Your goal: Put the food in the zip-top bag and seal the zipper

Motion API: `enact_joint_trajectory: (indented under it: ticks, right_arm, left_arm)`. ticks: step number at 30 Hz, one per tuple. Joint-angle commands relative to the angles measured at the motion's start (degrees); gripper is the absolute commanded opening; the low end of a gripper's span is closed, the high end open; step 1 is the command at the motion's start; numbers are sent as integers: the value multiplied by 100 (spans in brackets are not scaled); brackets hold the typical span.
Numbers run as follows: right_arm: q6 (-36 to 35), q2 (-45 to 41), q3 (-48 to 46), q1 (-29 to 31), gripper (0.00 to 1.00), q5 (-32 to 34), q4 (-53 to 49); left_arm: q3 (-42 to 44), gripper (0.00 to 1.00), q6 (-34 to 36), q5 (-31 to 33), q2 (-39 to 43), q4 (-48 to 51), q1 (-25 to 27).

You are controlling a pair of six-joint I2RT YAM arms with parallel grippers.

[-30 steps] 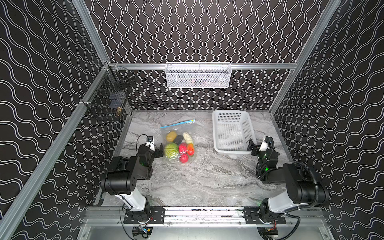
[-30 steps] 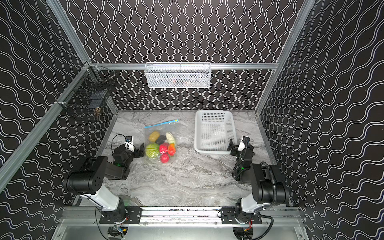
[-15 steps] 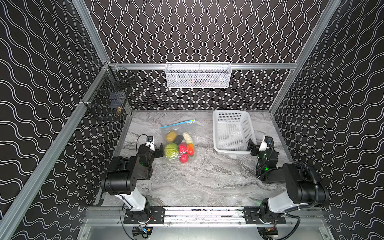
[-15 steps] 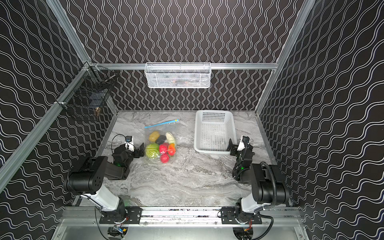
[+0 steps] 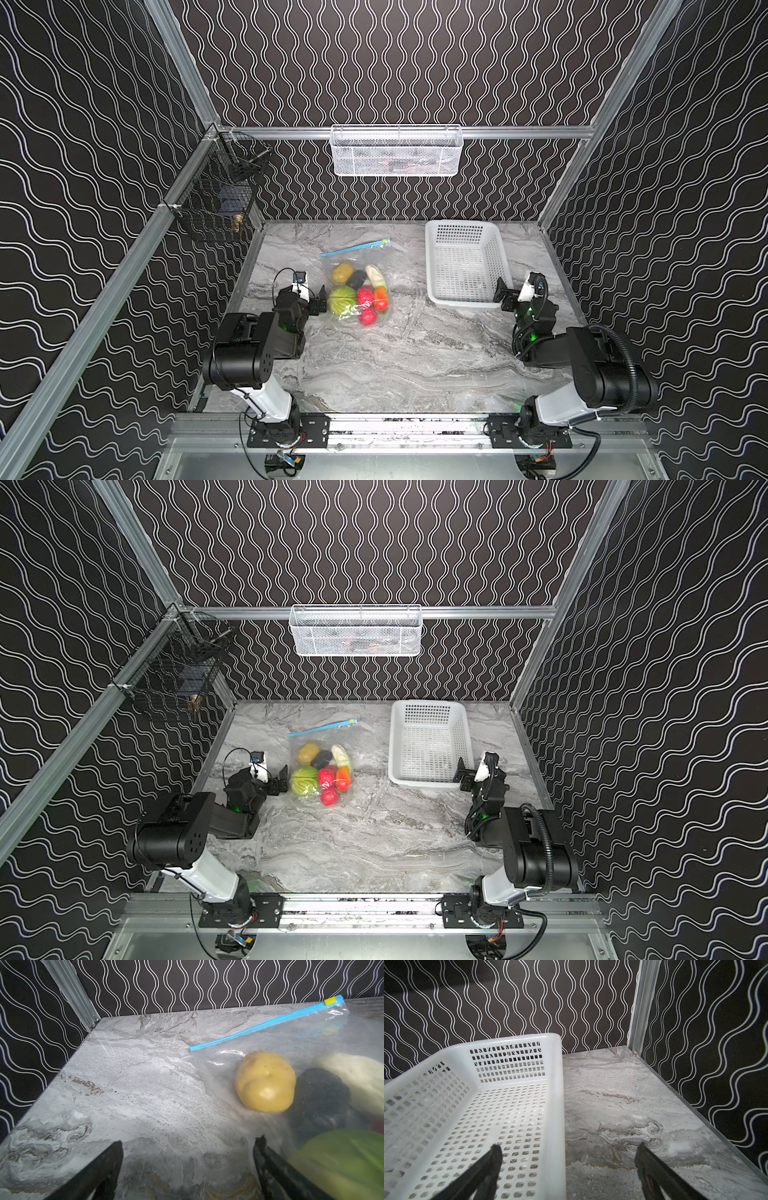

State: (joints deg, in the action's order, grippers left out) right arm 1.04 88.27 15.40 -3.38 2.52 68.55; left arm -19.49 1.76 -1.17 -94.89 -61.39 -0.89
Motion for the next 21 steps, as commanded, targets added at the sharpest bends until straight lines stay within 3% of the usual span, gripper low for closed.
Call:
enact_joint_trajectory:
  ticks: [1,21]
  right_arm:
    - [-84,15,-2,6,99,-5,-118]
    - [-90,30,33,8,99,-11,-170]
  left_arm:
    - [-21,99,1,20,-3,-23,-6]
    - [-21,99,6,20,-7,-21,-2]
